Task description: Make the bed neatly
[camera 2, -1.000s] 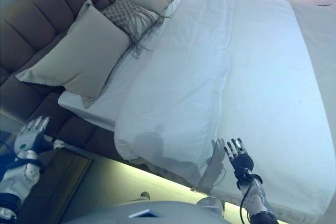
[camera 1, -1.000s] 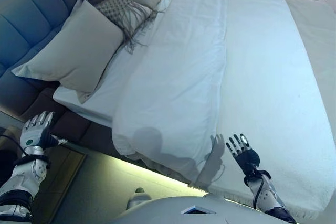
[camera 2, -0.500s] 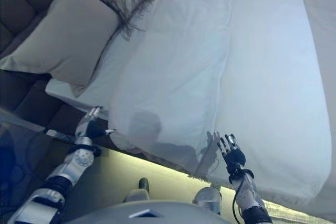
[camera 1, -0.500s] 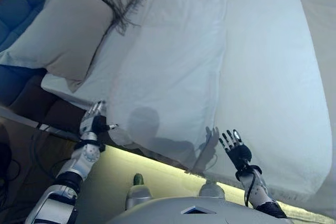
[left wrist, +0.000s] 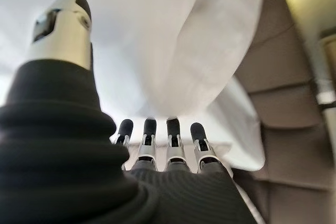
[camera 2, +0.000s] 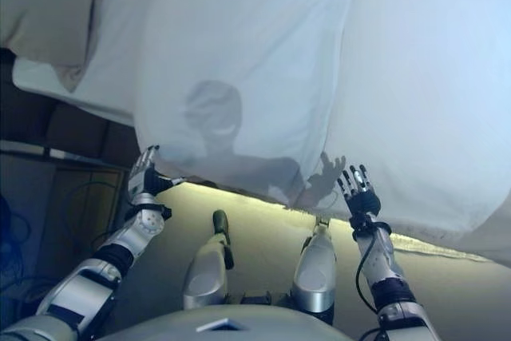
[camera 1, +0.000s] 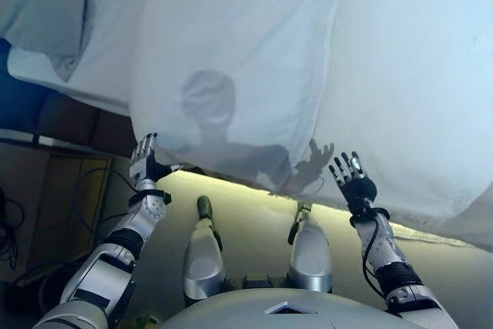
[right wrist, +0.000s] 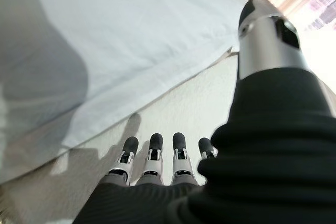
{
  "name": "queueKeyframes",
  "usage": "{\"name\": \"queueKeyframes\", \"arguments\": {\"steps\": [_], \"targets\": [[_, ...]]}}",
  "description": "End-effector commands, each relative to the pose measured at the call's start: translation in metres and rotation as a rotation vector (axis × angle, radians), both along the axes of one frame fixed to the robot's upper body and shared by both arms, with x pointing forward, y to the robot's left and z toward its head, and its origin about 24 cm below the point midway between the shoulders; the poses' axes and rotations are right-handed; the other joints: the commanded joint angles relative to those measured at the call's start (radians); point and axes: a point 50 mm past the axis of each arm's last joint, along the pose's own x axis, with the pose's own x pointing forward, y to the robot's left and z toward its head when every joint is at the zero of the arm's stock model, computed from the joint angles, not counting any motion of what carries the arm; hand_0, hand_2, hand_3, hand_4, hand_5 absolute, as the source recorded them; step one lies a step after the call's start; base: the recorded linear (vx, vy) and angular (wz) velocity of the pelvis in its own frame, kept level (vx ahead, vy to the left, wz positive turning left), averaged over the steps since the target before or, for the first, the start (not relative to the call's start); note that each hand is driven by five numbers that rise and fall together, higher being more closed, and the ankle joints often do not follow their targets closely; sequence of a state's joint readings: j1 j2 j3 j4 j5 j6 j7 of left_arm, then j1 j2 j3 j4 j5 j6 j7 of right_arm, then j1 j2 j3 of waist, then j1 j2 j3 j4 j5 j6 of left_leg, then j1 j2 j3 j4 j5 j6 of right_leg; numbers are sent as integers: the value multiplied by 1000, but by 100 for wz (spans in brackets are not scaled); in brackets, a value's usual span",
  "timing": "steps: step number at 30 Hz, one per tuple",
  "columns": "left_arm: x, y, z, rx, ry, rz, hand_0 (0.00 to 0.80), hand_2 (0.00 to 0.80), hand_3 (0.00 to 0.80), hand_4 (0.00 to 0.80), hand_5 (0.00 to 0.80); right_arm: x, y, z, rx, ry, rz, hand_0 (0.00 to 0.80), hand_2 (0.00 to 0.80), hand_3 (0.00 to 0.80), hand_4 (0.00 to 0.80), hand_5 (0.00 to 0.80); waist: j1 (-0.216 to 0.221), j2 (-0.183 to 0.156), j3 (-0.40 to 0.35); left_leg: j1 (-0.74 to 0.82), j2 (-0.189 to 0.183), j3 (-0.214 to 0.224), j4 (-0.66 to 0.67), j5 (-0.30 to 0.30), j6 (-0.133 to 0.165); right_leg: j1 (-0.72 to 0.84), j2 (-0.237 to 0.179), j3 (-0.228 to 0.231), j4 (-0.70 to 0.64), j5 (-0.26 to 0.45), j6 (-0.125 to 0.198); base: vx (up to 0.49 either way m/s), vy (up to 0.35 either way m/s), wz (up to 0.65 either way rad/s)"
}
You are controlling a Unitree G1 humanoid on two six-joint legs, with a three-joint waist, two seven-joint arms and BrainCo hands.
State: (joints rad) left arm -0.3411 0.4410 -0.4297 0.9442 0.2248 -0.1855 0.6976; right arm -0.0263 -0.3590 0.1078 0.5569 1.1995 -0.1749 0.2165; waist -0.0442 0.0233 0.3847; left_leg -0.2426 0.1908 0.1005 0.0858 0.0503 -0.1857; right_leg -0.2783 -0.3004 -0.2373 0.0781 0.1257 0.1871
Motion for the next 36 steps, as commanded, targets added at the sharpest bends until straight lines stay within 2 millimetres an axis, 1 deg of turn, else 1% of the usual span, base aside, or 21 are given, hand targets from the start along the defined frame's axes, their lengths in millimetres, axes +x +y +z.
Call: {"name": "queueKeyframes", "arguments": {"steps": [1,5,7,9,10,12,13,16,18,21,23,28,32,34,35,36], "targets": [[4,19,13,-89,-106,126,0,0,0,0,0,3,1,15,8,-127,8,0,0,0,0,0,-4,-32,-18,-99,32,-50,108,6,41,-56,-67,52,127,-35,33,0,0,0],[7,16,21,-288,-202,140,0,0,0,0,0,2,2,14,22,-135,7,0,0,0,0,0,9,-37,-9,-119,26,-62,123,6,43,-72,-73,49,141,-33,29,2,-11,1],[10,9,28,-535,-271,99,0,0,0,0,0,2,5,13,31,-140,-1,0,0,0,0,0,25,-39,-2,-131,26,-73,128,7,44,-79,-73,43,150,-35,27,3,-60,8],[11,4,30,-769,-292,49,0,0,0,0,0,2,6,12,41,-144,-11,0,0,0,0,0,39,-41,4,-140,25,-85,124,10,47,-84,-70,38,153,-36,26,-19,-79,8],[11,-2,27,-924,-282,4,0,0,0,0,0,2,6,11,52,-150,-24,0,0,0,0,0,49,-43,10,-150,25,-91,122,14,47,-88,-68,32,156,-36,25,-35,-100,7],[9,-9,21,-1159,-258,-63,0,0,0,0,0,3,7,9,66,-155,-35,0,0,0,0,0,60,-48,16,-159,26,-98,114,21,49,-93,-63,25,160,-36,25,-32,-97,14],[8,-10,18,-1230,-243,-90,0,0,0,0,0,3,6,8,71,-158,-38,0,0,0,0,0,63,-51,19,-162,26,-99,112,24,49,-95,-62,22,162,-37,24,-25,-91,13],[4,-23,3,-1555,-171,-188,0,0,0,0,0,6,6,8,90,-166,-42,0,0,0,0,0,73,-61,28,-178,32,-106,98,38,51,-103,-51,13,169,-39,22,-19,-84,10],[0,-28,-4,-1731,-152,-203,0,0,0,0,0,7,3,6,101,-171,-42,0,0,0,0,0,78,-69,31,-187,35,-109,87,47,53,-109,-45,8,172,-41,22,-12,-76,6],[-4,-27,-12,-1896,-157,-167,0,0,0,0,0,9,4,6,121,-180,-42,0,0,0,0,0,86,-85,36,-204,40,-114,72,60,53,-118,-34,1,172,-42,20,-15,-92,7],[-3,-24,-14,-1959,-170,-143,0,0,0,0,0,10,5,6,132,-188,-40,0,0,0,0,0,89,-96,39,-218,44,-116,65,67,54,-125,-30,-5,171,-42,19,-25,-101,7],[4,-23,-11,-2120,-240,-103,0,0,0,0,0,15,13,9,162,-222,-30,0,0,0,0,0,95,-129,53,-262,49,-127,80,70,56,-147,-13,-16,177,-46,11,-40,-83,2],[9,-29,-9,-2281,-276,-95,0,0,0,0,0,19,19,13,184,-248,-31,0,0,0,0,0,97,-150,69,-299,48,-137,125,57,59,-164,-5,-20,190,-45,7,-18,-55,-3],[12,-34,-9,-2358,-274,-62,0,0,0,0,0,22,20,16,191,-263,-33,0,0,0,0,0,98,-157,77,-314,45,-138,148,47,59,-166,-3,-23,186,-42,6,28,-25,-6],[13,-35,-10,-2378,-271,-36,0,0,0,0,0,23,21,16,193,-268,-31,0,0,0,0,0,98,-158,75,-309,49,-140,158,18,53,-160,2,-17,192,-63,15,75,-14,-5],[14,-36,-10,-2394,-267,-17,0,0,0,0,0,25,22,18,194,-273,-31,0,0,0,0,0,96,-159,76,-315,47,-141,165,15,54,-163,2,-16,191,-62,15,76,2,-3]]}}
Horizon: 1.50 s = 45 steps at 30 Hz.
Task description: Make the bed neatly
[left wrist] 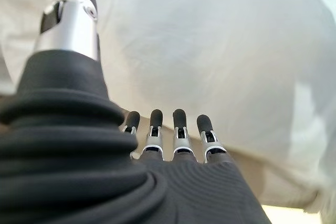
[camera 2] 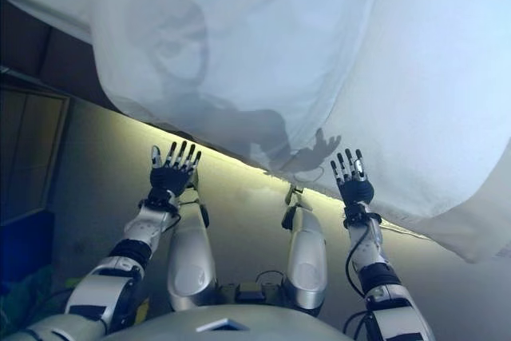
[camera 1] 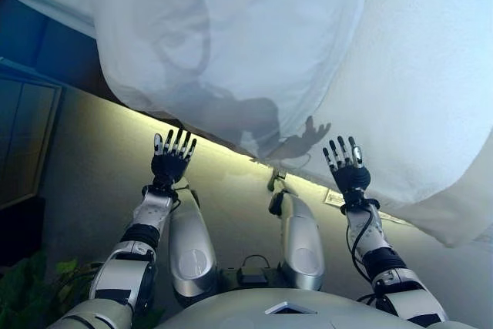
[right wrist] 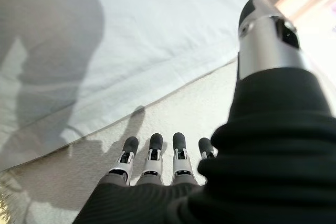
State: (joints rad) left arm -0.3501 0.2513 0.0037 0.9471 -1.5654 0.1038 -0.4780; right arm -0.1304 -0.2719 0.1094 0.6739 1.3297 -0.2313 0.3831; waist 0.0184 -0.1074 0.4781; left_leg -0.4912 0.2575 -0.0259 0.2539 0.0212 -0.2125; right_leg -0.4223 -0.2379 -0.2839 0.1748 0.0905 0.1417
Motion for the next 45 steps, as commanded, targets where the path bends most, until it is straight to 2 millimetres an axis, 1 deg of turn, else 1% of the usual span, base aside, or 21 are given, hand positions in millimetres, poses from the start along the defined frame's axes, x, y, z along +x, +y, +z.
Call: {"name": "queueKeyframes", "arguments": {"steps": [1,6,10,15,16,17,18,19,20,22,23,24,26,28,30,31,34,36,39,43,45], "targets": [[6,-2,0,-103,24,20,0,0,0,0,0,7,3,18,26,-118,-36,0,0,0,0,0,30,-30,-17,-79,-22,-16,10,41,82,-25,-60,32,94,-26,58,-5,34,-3],[14,-5,9,-89,-16,15,0,0,0,0,0,12,9,26,20,-142,-5,0,0,0,0,0,18,-35,-15,-114,-25,-16,57,22,86,-42,-56,41,94,-26,56,-20,43,-8],[14,-6,17,-81,-98,22,0,0,0,0,0,7,14,25,33,-143,14,0,0,0,0,0,21,-38,-23,-105,-16,-8,71,7,84,-17,-51,36,77,-24,54,11,-23,-8],[13,-3,25,50,-131,-52,0,0,0,0,0,-1,22,20,97,-140,17,0,0,0,0,0,26,-46,-57,-40,-4,20,84,-33,93,39,-60,26,79,-30,52,26,-141,-4],[9,-2,24,56,-147,-58,0,0,0,0,0,-4,23,18,108,-133,20,0,0,0,0,0,22,-43,-69,-18,-7,26,98,-48,96,52,-68,35,91,-36,51,7,-119,-7],[6,1,24,36,-158,-53,0,0,0,0,0,-7,23,17,96,-118,22,0,0,0,0,0,17,-40,-77,-17,-23,22,125,-36,100,61,-81,39,90,-20,40,32,-40,-8],[0,2,22,2,-167,-44,0,0,0,0,0,-11,19,15,68,-99,26,0,0,0,0,0,16,-28,-83,-12,-31,-3,182,-45,86,93,-84,51,95,-27,33,25,12,-7],[-2,2,22,-9,-169,-40,0,0,0,0,0,-12,18,14,57,-95,29,0,0,0,0,0,15,-23,-83,-11,-32,-12,199,-48,81,103,-84,54,95,-30,31,140,69,-8],[-12,3,15,-41,-171,-30,0,0,0,0,0,-15,14,13,18,-76,37,0,0,0,0,0,19,-6,-88,1,-28,-41,210,-42,67,134,-81,70,98,-45,26,251,212,-8],[-42,1,-7,-113,-144,-14,0,0,0,0,0,-23,7,10,-83,-24,52,0,0,0,0,0,22,39,-118,110,1,-50,122,-34,75,170,-97,105,121,-87,26,374,422,-25],[-60,-7,-21,-159,-94,-8,0,0,0,0,0,-30,-1,8,-138,10,46,0,0,0,0,0,13,63,-138,162,14,-50,70,-29,84,172,-122,133,148,-116,40,284,486,-46],[-66,-15,-29,-178,-58,-10,0,0,0,0,0,-33,-8,5,-141,25,34,0,0,0,0,0,4,73,-145,172,18,-53,51,-19,83,172,-135,148,151,-124,47,176,442,-45],[-58,-27,-29,-203,-75,-17,0,0,0,0,0,-26,-15,4,-113,16,13,0,0,0,0,0,5,79,-135,149,24,-75,30,1,72,176,-147,157,134,-125,51,-62,167,-13],[-47,-30,-22,-194,-144,-29,0,0,0,0,0,-13,-5,10,-94,-42,30,0,0,0,0,0,14,68,-114,131,54,-85,2,8,60,161,-149,145,110,-111,57,-173,4,19],[-41,-28,-17,-168,-156,-44,0,0,0,0,0,-8,5,13,-69,-66,40,0,0,0,0,0,18,53,-100,110,79,-94,4,12,43,132,-155,144,116,-97,68,-133,-2,20],[-39,-28,-16,-160,-150,-45,0,0,0,0,0,-8,9,13,-53,-61,42,0,0,0,0,0,16,48,-94,95,88,-93,13,16,37,119,-159,144,125,-92,72,-89,10,-35],[-29,-29,-10,-153,-158,-46,0,0,0,0,0,-9,12,12,-33,-55,51,0,0,0,0,0,1,45,-80,61,107,-55,23,35,23,104,-171,126,139,-87,80,-84,52,-31],[-25,-35,-6,-148,-183,-78,0,0,0,0,0,-10,9,12,-38,-73,44,0,0,0,0,0,-3,48,-72,32,104,-35,27,56,10,120,-176,107,120,-79,82,-74,96,18],[-20,-40,-3,-155,-190,-91,0,0,0,0,0,-8,7,17,-42,-88,39,0,0,0,0,0,-1,51,-73,3,92,-41,47,62,8,124,-198,106,117,-69,86,-47,167,33],[-20,-35,-3,-150,-182,-99,0,0,0,0,0,-4,8,20,-56,-90,59,0,0,0,0,0,15,58,-78,-16,62,-56,111,36,8,139,-246,109,134,-67,96,14,176,19],[-20,-35,-2,-141,-192,-106,0,0,0,0,0,0,11,23,-80,-94,83,0,0,0,0,0,19,62,-79,-24,50,-56,156,15,10,162,-256,106,125,-66,99,20,204,17]]}}
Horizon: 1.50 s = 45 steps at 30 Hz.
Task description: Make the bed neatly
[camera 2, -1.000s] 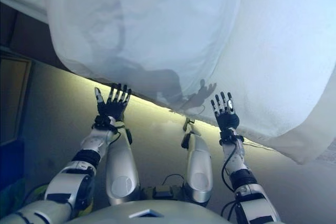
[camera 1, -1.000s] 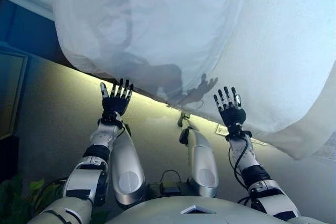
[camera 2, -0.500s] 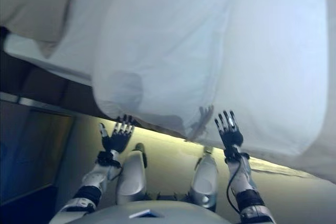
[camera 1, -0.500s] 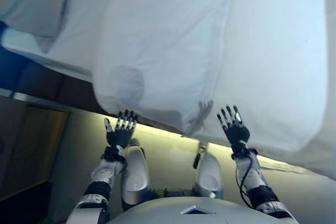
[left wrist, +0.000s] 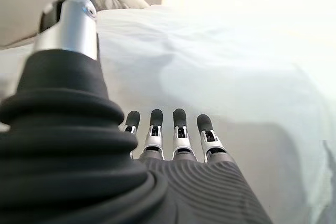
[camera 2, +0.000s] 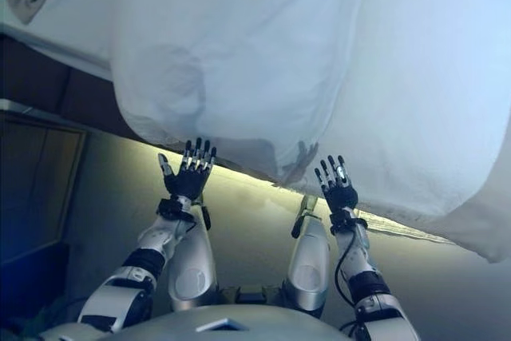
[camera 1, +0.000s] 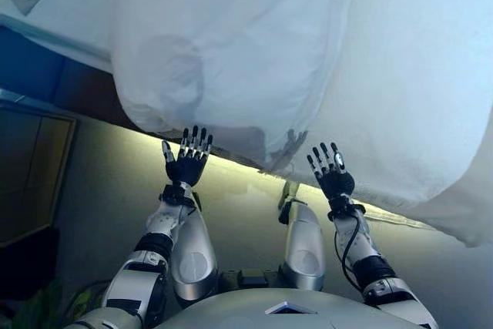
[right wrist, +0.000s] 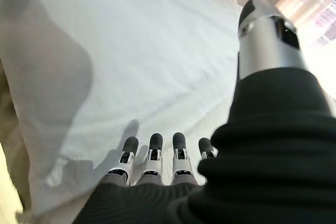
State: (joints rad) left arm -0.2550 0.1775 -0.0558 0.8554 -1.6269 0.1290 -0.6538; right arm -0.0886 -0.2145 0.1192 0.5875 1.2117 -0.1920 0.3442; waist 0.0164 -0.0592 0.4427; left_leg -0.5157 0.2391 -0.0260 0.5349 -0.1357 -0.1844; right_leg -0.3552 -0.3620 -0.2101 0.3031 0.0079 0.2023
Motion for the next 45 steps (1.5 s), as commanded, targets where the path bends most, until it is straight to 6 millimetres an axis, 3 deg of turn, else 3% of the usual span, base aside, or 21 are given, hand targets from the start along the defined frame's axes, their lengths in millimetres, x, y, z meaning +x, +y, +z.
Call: {"name": "queueKeyframes", "arguments": {"steps": [1,5,7,9,11,14,17,22,25,28,32,33,34,37,39,41,45], "targets": [[-3,-2,2,2,-47,-39,0,0,0,0,0,6,-14,26,-77,-111,0,0,0,0,0,0,23,20,-48,-10,53,-52,-65,142,-15,122,-147,32,-14,24,38,63,277,15],[-15,-4,-7,18,-12,-105,0,0,0,0,0,5,-17,26,-99,-91,-19,0,0,0,0,0,33,30,-77,-31,17,-31,93,37,5,202,-195,22,-56,68,44,142,275,8],[-27,2,-13,44,13,-113,0,0,0,0,0,2,-10,22,-82,-73,1,0,0,0,0,0,55,21,-96,-13,18,-3,140,-16,23,210,-203,-22,-43,84,44,216,241,-10],[-45,13,-22,77,48,-94,0,0,0,0,0,-8,2,11,-34,-28,31,0,0,0,0,0,64,4,-121,38,15,28,150,-62,63,189,-177,-14,11,72,43,298,153,-50],[-55,22,-26,88,85,-69,0,0,0,0,0,-17,10,4,-11,1,52,0,0,0,0,0,63,-11,-143,86,-12,44,122,-66,93,180,-138,1,42,49,34,250,110,-54],[-56,31,-24,112,91,-53,0,0,0,0,0,-28,15,-4,27,10,61,0,0,0,0,0,50,-21,-163,149,-38,72,21,-35,116,161,-54,13,55,11,17,111,58,-10],[-52,30,-22,122,74,-58,0,0,0,0,0,-35,12,-6,42,5,40,0,0,0,0,0,31,-17,-175,196,-66,74,-121,33,122,162,35,31,10,-8,1,40,-23,-20],[-48,32,-20,130,51,-26,0,0,0,0,0,-29,12,-3,52,-35,49,0,0,0,0,0,22,-20,-180,249,-69,92,-301,131,103,163,171,-18,-82,-19,-44,-29,-113,12],[-52,28,-25,121,59,-27,0,0,0,0,0,-32,9,-6,39,-21,38,0,0,0,0,0,15,-22,-188,266,-74,80,-362,168,89,189,222,0,-157,-11,-75,22,-220,-28],[-57,21,-31,80,90,-36,0,0,0,0,0,-37,1,-9,11,15,10,0,0,0,0,0,9,-17,-200,275,-65,80,-375,194,72,216,252,-13,-189,-12,-103,74,-201,5],[-74,16,-41,32,126,-36,0,0,0,0,0,-48,-10,-15,-23,71,-8,0,0,0,0,0,1,-19,-233,284,-54,78,-297,175,65,257,266,-15,-202,-24,-130,143,-131,32],[-83,16,-45,13,149,-25,0,0,0,0,0,-50,-13,-17,-35,96,-6,0,0,0,0,0,-9,-18,-243,267,-28,75,-176,203,59,264,273,-8,-190,-32,-149,132,-60,4],[-87,14,-48,7,164,-20,0,0,0,0,0,-51,-15,-18,-38,105,-4,0,0,0,0,0,-13,-13,-247,261,-8,69,-145,229,54,273,281,-4,-184,-38,-158,177,-36,-9],[-97,8,-54,-13,204,-19,0,0,0,0,0,-56,-16,-22,-46,137,-13,0,0,0,0,0,-21,20,-276,309,58,62,-269,327,39,296,288,10,-158,-63,-157,204,154,-4],[-99,2,-56,-32,208,-32,0,0,0,0,0,-61,-21,-24,-60,151,-31,0,0,0,0,0,-22,52,-293,347,105,30,-403,411,17,309,263,12,-124,-94,-147,205,415,14],[-100,1,-57,-38,212,-36,0,0,0,0,0,-63,-25,-25,-61,156,-29,0,0,0,0,0,-22,73,-307,396,123,-1,-501,430,7,318,228,23,-95,-121,-133,182,381,9],[-103,6,-58,-40,223,-60,0,0,0,0,0,-65,-24,-27,-65,151,-1,0,0,0,0,0,-34,111,-331,462,131,32,-553,403,-5,324,173,28,-45,-153,-113,154,366,14]]}}
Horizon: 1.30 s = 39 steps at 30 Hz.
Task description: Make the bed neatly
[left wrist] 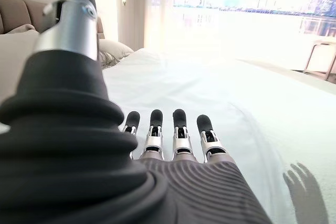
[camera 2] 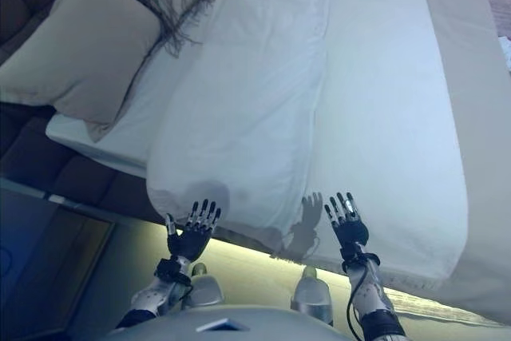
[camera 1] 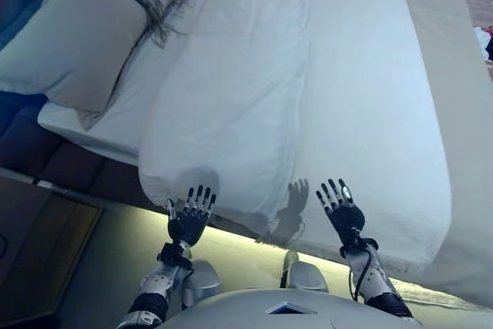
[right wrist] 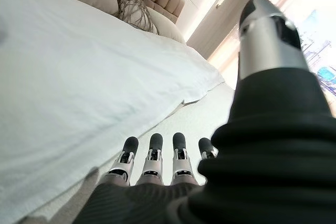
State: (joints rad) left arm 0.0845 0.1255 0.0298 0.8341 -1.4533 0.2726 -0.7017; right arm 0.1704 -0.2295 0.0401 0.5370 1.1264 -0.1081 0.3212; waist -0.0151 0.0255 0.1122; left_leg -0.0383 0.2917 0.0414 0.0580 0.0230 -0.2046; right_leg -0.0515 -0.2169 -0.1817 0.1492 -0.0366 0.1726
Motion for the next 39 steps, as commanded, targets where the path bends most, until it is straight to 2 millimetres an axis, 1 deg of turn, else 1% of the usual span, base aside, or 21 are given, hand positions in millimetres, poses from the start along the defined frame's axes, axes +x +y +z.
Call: {"name": "queueKeyframes", "arguments": {"steps": [1,4,6,8,9,10,11,12,13,14,16,17,18,19,21,23,24,27,30,34,39], "targets": [[7,8,6,-3,-58,-20,0,0,0,0,0,12,3,15,-14,-103,61,0,0,0,0,0,-3,39,-8,-5,82,-39,-95,243,9,23,7,3,125,-117,-72,207,536,8],[7,5,7,-20,-65,-45,0,0,0,0,0,11,4,15,-19,-104,68,0,0,0,0,0,-3,54,-20,4,70,-63,-138,226,2,25,-62,26,163,-132,-33,205,645,11],[7,-1,7,-31,-80,-88,0,0,0,0,0,13,2,17,-30,-107,54,0,0,0,0,0,0,56,-17,5,42,-76,-128,184,3,29,-130,43,186,-134,4,146,728,11],[6,-5,6,-24,-75,-158,0,0,0,0,0,19,5,20,-47,-122,52,0,0,0,0,0,1,40,-15,-15,-9,-62,-18,76,24,39,-207,61,176,-104,30,155,670,3],[3,-6,3,-11,-52,-191,0,0,0,0,0,21,8,20,-45,-120,42,0,0,0,0,0,6,30,-16,-25,-41,-80,35,36,36,30,-234,78,162,-66,30,152,552,-5],[-1,-3,1,13,-36,-219,0,0,0,0,0,22,12,22,-30,-122,34,0,0,0,0,0,11,17,-19,-44,-85,-88,96,-5,58,24,-263,100,127,11,31,115,467,-15],[-3,0,1,38,-42,-240,0,0,0,0,0,22,16,22,-15,-122,27,0,0,0,0,0,13,10,-22,-44,-104,-74,99,-21,82,14,-281,104,105,71,37,61,360,-24],[-3,1,2,48,-52,-246,0,0,0,0,0,21,18,22,2,-124,24,0,0,0,0,0,14,4,-23,-40,-115,-52,97,-29,94,3,-296,97,95,123,44,36,368,-29],[-1,7,5,68,-80,-230,0,0,0,0,0,20,24,20,39,-135,40,0,0,0,0,0,21,-2,-20,-29,-131,-17,89,-45,112,-28,-312,79,96,206,56,9,299,-30],[0,11,7,77,-97,-220,0,0,0,0,0,20,26,19,46,-135,51,0,0,0,0,0,28,-2,-20,-26,-136,-5,85,-51,119,-45,-310,79,105,224,59,2,306,-49],[1,18,11,93,-121,-205,0,0,0,0,0,14,29,14,53,-118,67,0,0,0,0,0,38,3,-27,-32,-156,7,73,-55,142,-68,-251,71,137,177,35,6,222,-78],[1,20,11,106,-117,-199,0,0,0,0,0,11,31,11,58,-109,81,0,0,0,0,0,39,0,-31,-34,-164,17,65,-52,150,-78,-229,56,154,163,30,23,170,-61],[3,22,11,133,-112,-201,0,0,0,0,0,8,32,8,67,-100,93,0,0,0,0,0,40,-6,-34,-37,-170,33,53,-47,153,-89,-189,33,166,133,20,4,97,-39],[7,20,12,151,-118,-206,0,0,0,0,0,6,33,7,73,-98,97,0,0,0,0,0,40,-13,-37,-50,-172,39,45,-39,148,-100,-150,19,153,104,10,-50,-4,-41],[22,14,17,166,-160,-211,0,0,0,0,0,8,32,7,80,-121,98,0,0,0,0,0,30,-33,-28,-112,-168,40,57,-30,132,-131,-84,22,68,72,1,-189,-132,-29],[46,8,29,171,-230,-218,0,0,0,0,0,20,28,12,73,-168,97,0,0,0,0,0,26,-54,9,-190,-164,22,73,-20,119,-169,-64,47,0,89,9,-310,-200,7],[55,6,34,172,-254,-223,0,0,0,0,0,29,28,16,69,-186,95,0,0,0,0,0,24,-62,35,-222,-161,1,93,-18,115,-199,-45,52,12,89,10,-296,-249,33],[71,0,46,183,-293,-231,0,0,0,0,0,49,34,32,51,-257,118,0,0,0,0,0,25,-76,110,-288,-118,-34,116,3,97,-277,-22,46,65,84,8,-208,-176,15],[87,-20,54,169,-331,-256,0,0,0,0,0,65,28,46,34,-311,83,0,0,0,0,0,25,-77,170,-374,-117,-57,118,44,85,-315,-17,32,64,85,11,-169,-63,0],[104,-36,64,211,-364,-288,0,0,0,0,0,87,30,68,39,-413,59,0,0,0,0,0,32,-86,234,-458,-110,-55,98,74,80,-379,-27,-11,43,111,17,-175,-22,12],[112,-42,70,206,-396,-281,0,0,0,0,0,96,32,79,38,-455,54,0,0,0,0,0,27,-98,280,-543,-114,-43,128,87,82,-447,-39,-26,64,117,18,-101,31,2]]}}
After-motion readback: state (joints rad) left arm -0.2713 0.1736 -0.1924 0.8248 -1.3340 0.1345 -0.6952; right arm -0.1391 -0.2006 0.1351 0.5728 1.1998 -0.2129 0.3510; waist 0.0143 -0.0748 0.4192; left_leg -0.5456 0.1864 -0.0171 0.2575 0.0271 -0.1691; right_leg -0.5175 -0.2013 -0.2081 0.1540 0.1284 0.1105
